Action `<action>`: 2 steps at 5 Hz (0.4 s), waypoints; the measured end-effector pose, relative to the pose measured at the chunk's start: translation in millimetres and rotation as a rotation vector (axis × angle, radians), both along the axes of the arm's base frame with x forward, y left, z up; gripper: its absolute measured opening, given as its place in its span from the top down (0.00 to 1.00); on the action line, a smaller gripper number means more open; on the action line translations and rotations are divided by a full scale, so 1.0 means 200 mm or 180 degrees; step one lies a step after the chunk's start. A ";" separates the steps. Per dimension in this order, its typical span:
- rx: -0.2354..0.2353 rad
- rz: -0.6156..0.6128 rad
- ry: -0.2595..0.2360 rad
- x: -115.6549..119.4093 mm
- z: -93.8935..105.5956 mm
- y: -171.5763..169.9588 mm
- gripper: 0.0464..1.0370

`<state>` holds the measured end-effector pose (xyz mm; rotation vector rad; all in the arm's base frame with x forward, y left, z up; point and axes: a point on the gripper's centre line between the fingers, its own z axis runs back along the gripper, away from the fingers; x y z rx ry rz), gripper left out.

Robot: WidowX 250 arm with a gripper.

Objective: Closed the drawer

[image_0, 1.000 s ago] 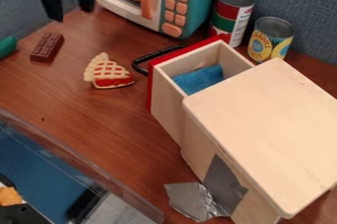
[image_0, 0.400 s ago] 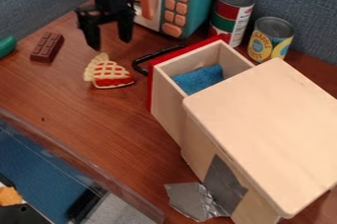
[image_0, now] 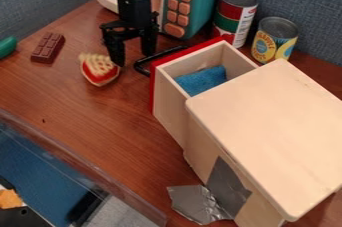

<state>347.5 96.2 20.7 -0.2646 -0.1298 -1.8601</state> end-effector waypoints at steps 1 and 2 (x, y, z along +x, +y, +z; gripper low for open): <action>-0.0086 -0.0005 0.0056 -0.04 -0.05 -0.08 0.04; -0.0150 0.0021 0.0041 -0.10 -0.03 -0.12 0.04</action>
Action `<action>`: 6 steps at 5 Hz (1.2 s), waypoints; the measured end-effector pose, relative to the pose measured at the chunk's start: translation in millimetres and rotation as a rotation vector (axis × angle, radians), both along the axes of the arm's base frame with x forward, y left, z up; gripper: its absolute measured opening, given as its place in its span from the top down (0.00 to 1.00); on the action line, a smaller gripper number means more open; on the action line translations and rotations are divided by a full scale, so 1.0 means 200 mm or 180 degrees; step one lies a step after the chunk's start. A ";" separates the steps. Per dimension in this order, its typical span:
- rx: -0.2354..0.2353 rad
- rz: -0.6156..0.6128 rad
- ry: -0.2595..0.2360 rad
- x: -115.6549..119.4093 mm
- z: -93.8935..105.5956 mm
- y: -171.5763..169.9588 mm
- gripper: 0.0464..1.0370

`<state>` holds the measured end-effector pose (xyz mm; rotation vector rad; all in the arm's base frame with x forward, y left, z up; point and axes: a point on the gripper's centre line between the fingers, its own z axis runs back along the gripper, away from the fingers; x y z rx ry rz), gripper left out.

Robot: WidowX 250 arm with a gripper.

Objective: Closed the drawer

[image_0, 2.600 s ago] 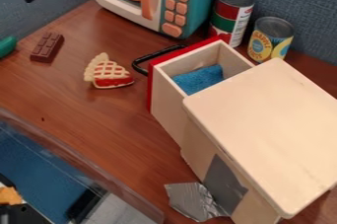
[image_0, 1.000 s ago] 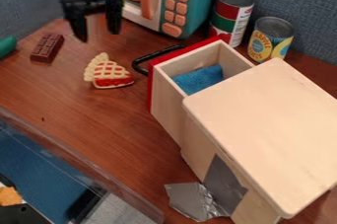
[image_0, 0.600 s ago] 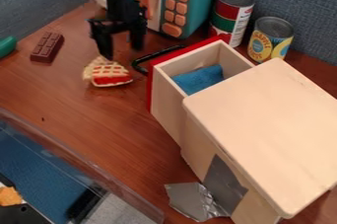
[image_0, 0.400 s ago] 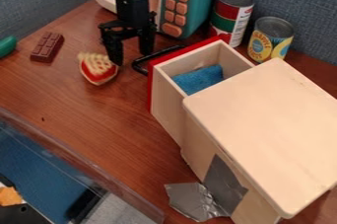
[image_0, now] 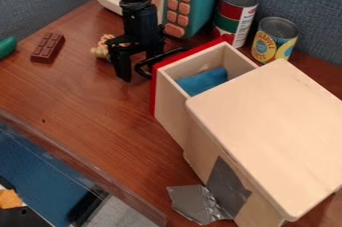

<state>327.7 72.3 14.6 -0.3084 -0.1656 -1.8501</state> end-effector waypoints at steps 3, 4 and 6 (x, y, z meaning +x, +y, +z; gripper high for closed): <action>-0.0274 -0.0230 0.0008 -0.24 0.05 -0.23 0.04; -0.0285 -0.0376 0.0081 -0.33 0.01 -0.33 0.04; -0.0282 0.0026 -0.0209 -0.34 0.11 -0.23 0.04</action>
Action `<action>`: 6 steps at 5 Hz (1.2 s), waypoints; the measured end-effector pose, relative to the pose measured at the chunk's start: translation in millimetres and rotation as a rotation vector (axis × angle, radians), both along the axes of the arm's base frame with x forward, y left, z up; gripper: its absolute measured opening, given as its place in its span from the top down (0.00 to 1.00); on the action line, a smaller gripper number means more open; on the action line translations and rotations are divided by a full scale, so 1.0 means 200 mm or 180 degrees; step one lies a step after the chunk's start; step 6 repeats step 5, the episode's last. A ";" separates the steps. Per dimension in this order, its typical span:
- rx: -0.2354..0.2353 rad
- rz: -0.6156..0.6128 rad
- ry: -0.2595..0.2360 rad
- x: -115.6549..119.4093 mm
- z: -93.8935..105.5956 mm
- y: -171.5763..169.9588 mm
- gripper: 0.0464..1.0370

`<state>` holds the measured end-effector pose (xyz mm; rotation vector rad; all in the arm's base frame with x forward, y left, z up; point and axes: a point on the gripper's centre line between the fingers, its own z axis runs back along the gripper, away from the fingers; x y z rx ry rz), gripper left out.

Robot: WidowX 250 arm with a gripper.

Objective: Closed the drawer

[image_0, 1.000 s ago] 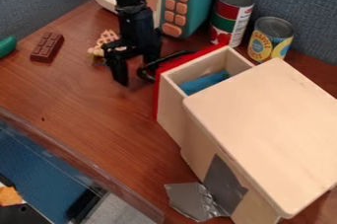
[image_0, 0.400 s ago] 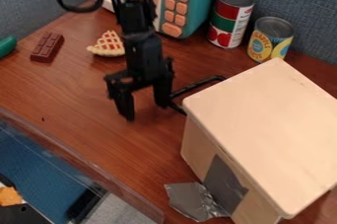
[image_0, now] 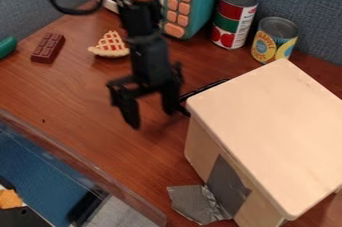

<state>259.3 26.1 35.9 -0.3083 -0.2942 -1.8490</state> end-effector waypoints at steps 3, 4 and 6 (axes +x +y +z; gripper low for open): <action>0.0362 0.2370 -0.0272 -0.07 0.23 0.72 0.04; 0.0792 0.3121 -0.0038 -0.18 0.36 0.68 0.04; 0.1073 0.3773 0.0279 -0.30 0.51 0.61 0.04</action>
